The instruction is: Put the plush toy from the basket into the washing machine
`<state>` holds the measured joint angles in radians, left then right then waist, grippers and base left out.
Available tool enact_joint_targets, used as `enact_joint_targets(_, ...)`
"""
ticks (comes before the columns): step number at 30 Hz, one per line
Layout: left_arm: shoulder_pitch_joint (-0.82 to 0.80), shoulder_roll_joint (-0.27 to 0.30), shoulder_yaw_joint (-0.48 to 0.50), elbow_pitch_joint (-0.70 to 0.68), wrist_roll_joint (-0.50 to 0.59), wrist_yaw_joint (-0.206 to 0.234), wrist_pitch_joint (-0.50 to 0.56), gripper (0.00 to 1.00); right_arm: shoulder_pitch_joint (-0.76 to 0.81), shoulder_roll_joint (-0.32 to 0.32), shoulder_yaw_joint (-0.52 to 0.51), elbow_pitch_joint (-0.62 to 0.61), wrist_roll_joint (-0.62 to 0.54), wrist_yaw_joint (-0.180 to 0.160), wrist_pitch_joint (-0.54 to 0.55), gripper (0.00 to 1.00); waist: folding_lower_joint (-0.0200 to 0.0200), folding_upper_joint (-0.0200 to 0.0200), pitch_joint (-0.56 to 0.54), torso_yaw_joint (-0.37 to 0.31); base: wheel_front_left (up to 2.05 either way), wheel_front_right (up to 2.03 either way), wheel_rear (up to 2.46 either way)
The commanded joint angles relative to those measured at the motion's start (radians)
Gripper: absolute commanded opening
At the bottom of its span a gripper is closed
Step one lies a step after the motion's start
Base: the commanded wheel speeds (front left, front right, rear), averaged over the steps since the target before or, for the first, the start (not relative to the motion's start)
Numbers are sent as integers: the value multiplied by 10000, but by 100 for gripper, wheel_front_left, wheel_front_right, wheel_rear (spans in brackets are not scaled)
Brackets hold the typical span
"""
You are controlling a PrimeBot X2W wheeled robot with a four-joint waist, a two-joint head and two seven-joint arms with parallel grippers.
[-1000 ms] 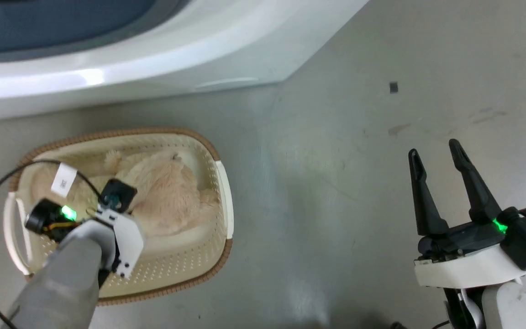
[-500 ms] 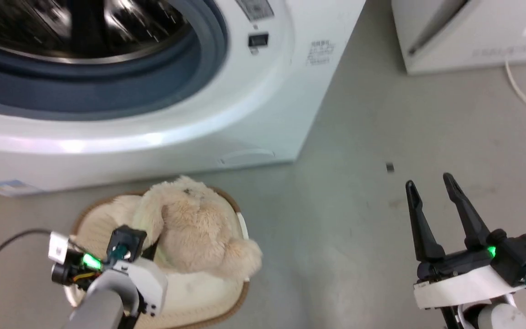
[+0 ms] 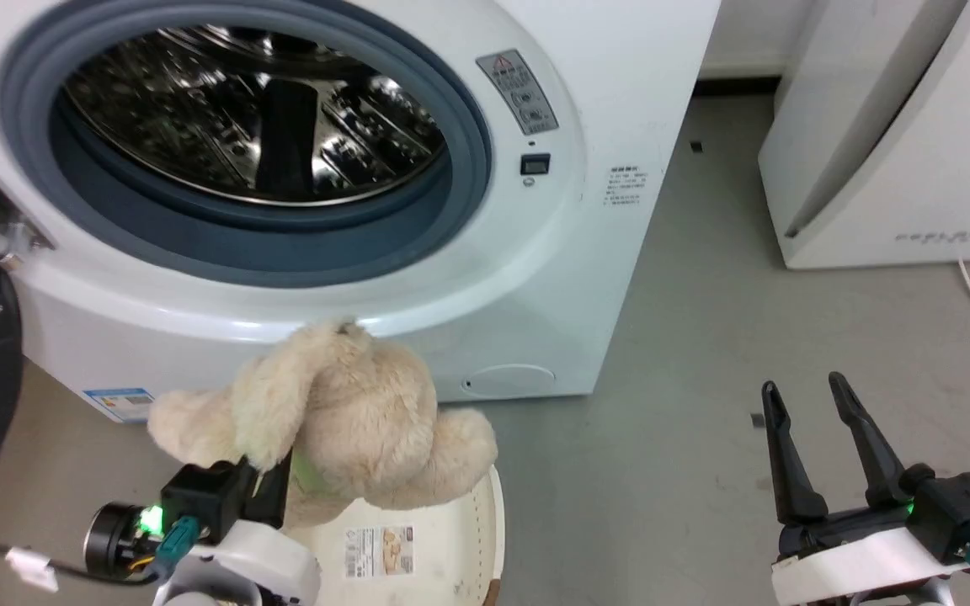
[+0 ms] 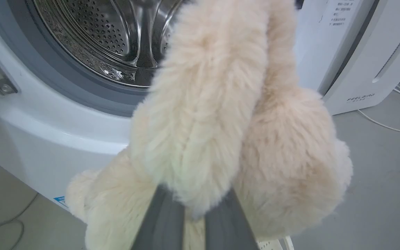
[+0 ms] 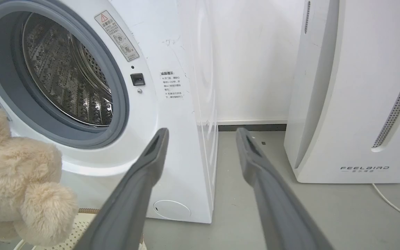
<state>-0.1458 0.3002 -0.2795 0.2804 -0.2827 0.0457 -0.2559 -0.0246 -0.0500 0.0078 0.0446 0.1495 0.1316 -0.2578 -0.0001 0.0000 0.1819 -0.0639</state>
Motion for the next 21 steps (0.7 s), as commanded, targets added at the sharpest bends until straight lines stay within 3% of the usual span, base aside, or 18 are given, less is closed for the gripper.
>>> enact_joint_targets(1,183,-75,189,-356,125,85,-58,0,120,-3,7,36,14,-9,-40,100,1,0,-235,118,0,0,0)
enact_joint_targets(6,848,-444,1061,-1766,335,122,-58,0,215,-3,35,49,65,-9,-40,100,1,0,-453,106,0,0,0)
enact_joint_targets(11,931,-593,1632,-2616,571,-112,-58,0,212,-3,93,-10,100,-9,-40,100,1,0,-326,-2,0,0,0)
enact_joint_targets(21,-995,-105,2437,-2719,288,-880,4,0,-224,-3,154,-327,161,-9,-40,100,1,0,1274,-506,0,0,0)
